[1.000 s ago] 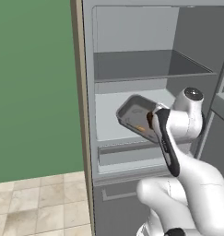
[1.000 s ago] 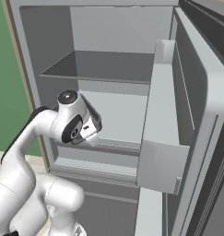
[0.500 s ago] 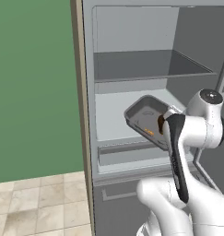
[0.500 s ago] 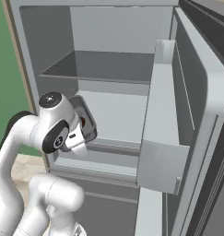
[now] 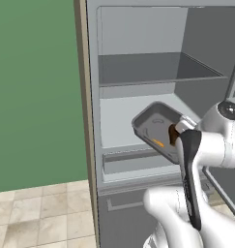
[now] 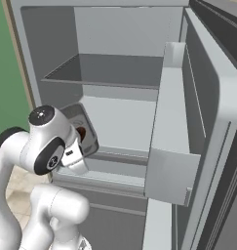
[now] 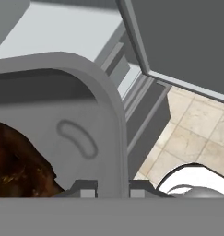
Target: Place the tupperware containing the shrimp and sweet potato meal in the microwave. Close the microwave door and press the start button to reheat the meal.
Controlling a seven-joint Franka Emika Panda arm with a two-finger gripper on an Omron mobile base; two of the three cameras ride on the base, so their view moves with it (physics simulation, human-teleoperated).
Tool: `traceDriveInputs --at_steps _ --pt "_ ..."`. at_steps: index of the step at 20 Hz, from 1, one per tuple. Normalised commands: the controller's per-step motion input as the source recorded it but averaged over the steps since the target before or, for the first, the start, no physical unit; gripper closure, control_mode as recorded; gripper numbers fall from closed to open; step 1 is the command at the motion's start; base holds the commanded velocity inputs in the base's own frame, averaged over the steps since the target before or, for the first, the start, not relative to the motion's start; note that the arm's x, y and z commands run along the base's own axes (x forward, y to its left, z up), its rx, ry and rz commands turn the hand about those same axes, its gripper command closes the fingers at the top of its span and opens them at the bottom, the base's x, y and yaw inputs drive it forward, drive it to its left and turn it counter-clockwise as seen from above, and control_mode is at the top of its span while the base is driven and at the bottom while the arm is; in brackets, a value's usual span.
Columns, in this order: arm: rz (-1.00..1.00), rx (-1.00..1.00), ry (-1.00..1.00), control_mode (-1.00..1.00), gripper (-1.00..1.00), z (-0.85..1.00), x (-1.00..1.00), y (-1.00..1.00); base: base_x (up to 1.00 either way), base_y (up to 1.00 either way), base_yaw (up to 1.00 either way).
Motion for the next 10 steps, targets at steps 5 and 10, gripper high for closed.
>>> traceDriveInputs --at_steps 5,10 --pt "0.00 0.00 0.01 1.00 1.00 0.01 0.07 0.00 0.00 0.00 0.00" --pt "0.00 0.00 0.00 1.00 1.00 0.00 0.00 0.00 0.00 0.14 -0.04"
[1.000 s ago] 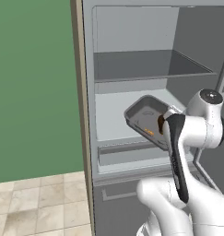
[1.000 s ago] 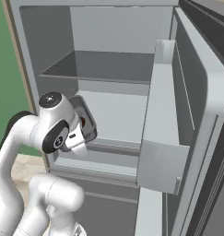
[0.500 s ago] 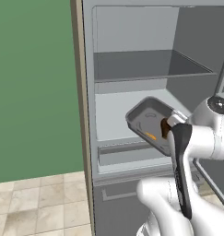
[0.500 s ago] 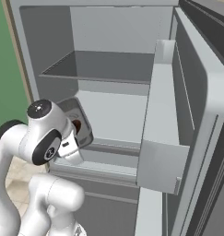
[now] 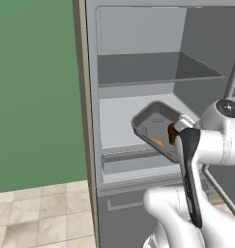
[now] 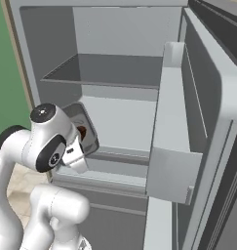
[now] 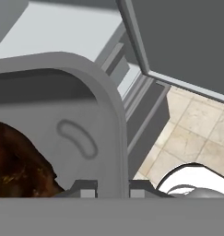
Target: Place the tupperware containing the shrimp and sweet potato meal in the microwave. Close the microwave door and press the start button to reheat the meal.
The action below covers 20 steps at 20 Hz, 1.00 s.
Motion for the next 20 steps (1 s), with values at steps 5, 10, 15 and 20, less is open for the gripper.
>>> traceDriveInputs --at_steps 5,10,15,20 --pt "0.00 0.00 0.00 1.00 1.00 0.00 0.00 0.00 0.00 0.41 -0.13" --pt "0.00 0.00 0.00 1.00 1.00 0.00 0.00 0.00 0.00 0.56 -0.17" --pt "0.00 0.00 0.00 1.00 1.00 0.00 0.00 0.00 -0.05 0.34 -0.26" --pt "0.00 0.00 0.00 1.00 1.00 0.00 0.00 0.00 -0.44 0.00 -0.42"
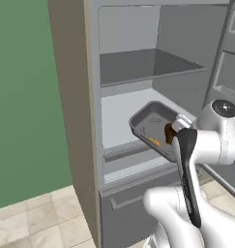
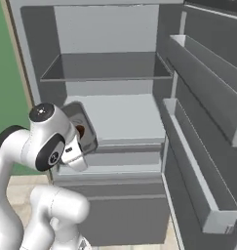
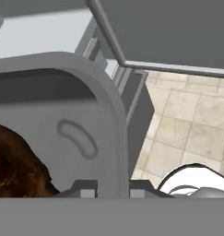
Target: Place the tupperware containing the shrimp and sweet potato meal in the microwave. Close the microwave door and press the start button to reheat the meal.
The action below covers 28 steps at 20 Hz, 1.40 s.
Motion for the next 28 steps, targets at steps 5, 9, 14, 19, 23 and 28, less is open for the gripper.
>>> traceDriveInputs --at_steps 5,9,14,19,23,28 --pt "0.00 0.00 0.00 1.00 1.00 0.00 0.00 0.00 -0.75 0.15 -0.53" --pt "0.00 0.00 0.00 1.00 1.00 0.00 0.00 0.00 -0.94 0.39 -0.56" --pt "0.00 0.00 0.00 1.00 1.00 0.00 0.00 0.00 -1.00 0.49 -0.59" --pt "0.00 0.00 0.00 1.00 1.00 0.00 0.00 0.00 -0.98 0.48 -0.68" --pt "0.00 0.00 0.00 1.00 1.00 0.00 0.00 0.00 -0.59 0.44 -0.74" --pt "0.00 0.00 0.00 1.00 1.00 0.00 0.00 0.00 -0.11 0.03 -0.71"
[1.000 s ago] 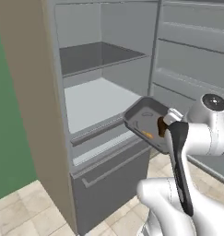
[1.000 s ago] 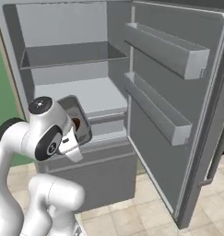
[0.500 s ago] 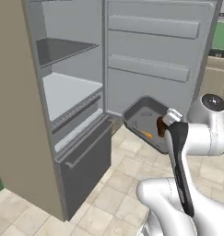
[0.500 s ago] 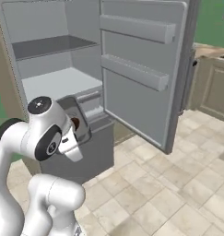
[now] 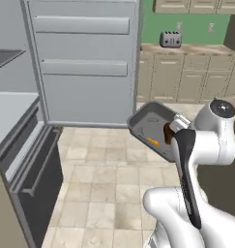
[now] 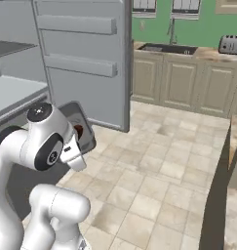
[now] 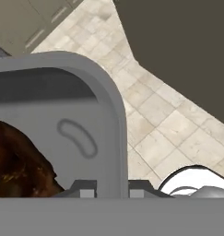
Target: Place the tupperware containing the shrimp and sweet potato meal in the microwave. Close the microwave door and press the start button to reheat the meal.
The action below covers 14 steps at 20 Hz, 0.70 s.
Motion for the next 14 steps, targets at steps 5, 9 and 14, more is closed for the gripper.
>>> traceDriveInputs --at_steps 5,9,14 --pt "0.00 0.00 0.00 1.00 1.00 0.00 0.00 0.00 0.12 0.00 -0.61" --pt "0.00 0.00 0.00 1.00 1.00 0.00 0.00 0.00 0.49 0.00 -0.45" --pt "0.00 0.00 0.00 1.00 1.00 0.00 0.00 0.00 0.73 0.00 -0.26"
